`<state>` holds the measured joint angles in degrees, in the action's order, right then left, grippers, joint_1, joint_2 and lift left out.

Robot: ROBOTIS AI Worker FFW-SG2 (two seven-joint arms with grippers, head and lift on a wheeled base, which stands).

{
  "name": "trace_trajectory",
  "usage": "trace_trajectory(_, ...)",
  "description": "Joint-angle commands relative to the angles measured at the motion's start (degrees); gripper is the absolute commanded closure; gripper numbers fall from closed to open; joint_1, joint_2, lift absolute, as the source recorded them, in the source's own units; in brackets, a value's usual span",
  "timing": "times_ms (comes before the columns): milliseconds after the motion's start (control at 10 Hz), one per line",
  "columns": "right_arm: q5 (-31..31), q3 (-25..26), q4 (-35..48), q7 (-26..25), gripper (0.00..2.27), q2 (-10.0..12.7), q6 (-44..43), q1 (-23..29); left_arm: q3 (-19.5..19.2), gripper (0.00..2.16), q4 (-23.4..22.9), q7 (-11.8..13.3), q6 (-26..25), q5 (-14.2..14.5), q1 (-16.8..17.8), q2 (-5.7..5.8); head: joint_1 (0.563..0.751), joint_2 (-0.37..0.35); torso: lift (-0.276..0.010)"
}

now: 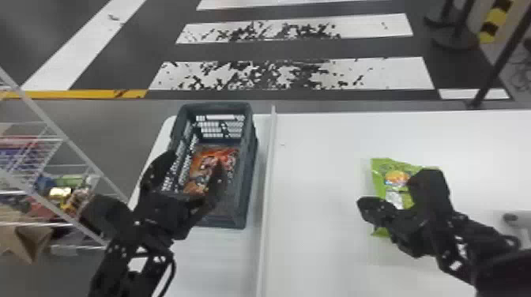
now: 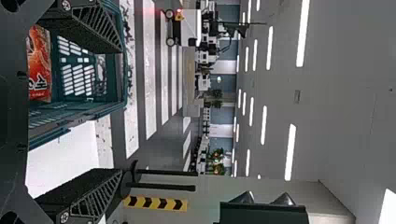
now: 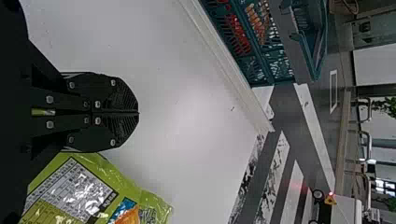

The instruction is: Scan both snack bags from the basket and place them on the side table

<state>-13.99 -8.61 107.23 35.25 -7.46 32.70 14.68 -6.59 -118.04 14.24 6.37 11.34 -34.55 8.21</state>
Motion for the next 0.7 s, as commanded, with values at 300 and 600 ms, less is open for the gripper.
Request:
trace_trajectory(300,-2.36,-0.88,-5.19,-0.97,2.26,0.95,-0.22,-2.99,0.0,0.09,0.0,0.0,0.0,0.0,-0.08,0.05,0.695,0.191,-0.075)
trace_trajectory(600,-2.88,0.44,-5.9,-1.15,2.26,0.95,-0.22,-3.34,0.0,0.09,0.0,0.0,0.0,0.09,-0.08,0.05,0.695,0.176,-0.075)
